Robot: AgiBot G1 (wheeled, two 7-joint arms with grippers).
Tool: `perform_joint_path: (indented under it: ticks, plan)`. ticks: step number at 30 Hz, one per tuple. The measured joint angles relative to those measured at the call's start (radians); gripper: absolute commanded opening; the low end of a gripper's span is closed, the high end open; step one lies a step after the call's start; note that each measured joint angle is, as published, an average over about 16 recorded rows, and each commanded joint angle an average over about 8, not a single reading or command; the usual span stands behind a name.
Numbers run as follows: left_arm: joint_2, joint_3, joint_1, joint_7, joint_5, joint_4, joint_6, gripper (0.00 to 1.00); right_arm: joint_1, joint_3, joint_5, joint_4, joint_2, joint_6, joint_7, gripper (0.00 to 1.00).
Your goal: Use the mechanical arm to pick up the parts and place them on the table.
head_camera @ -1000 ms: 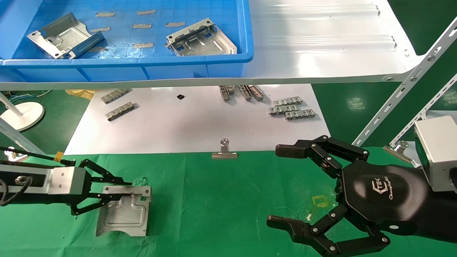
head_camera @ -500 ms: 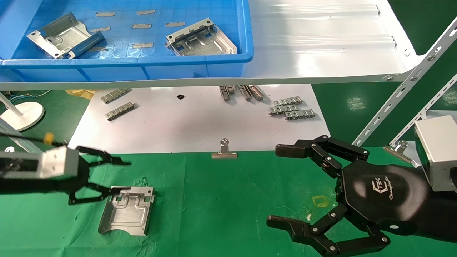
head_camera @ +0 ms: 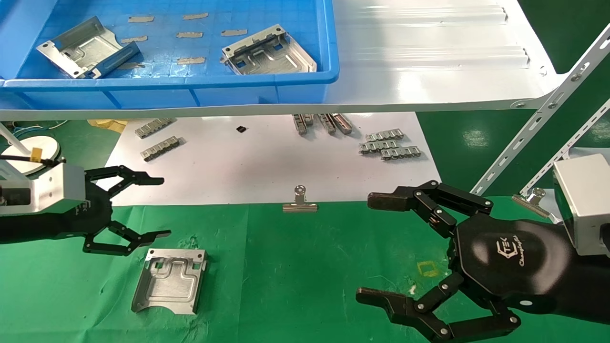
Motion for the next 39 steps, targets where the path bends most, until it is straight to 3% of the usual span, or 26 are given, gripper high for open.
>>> perform_joint_path:
  ticks: [9, 39]
  plan:
    - [-0.016, -0.056, 0.063, -0.077, -0.022, -0.110, -0.011, 1.00, 0.000, 0.000, 0.000, 0.000, 0.000, 0.000, 0.000, 1.00]
    - [-0.105, -0.354, 0.389, -0.496, -0.170, -0.667, -0.065, 1.00, 0.000, 0.000, 0.000, 0.000, 0.000, 0.000, 0.000, 1.00]
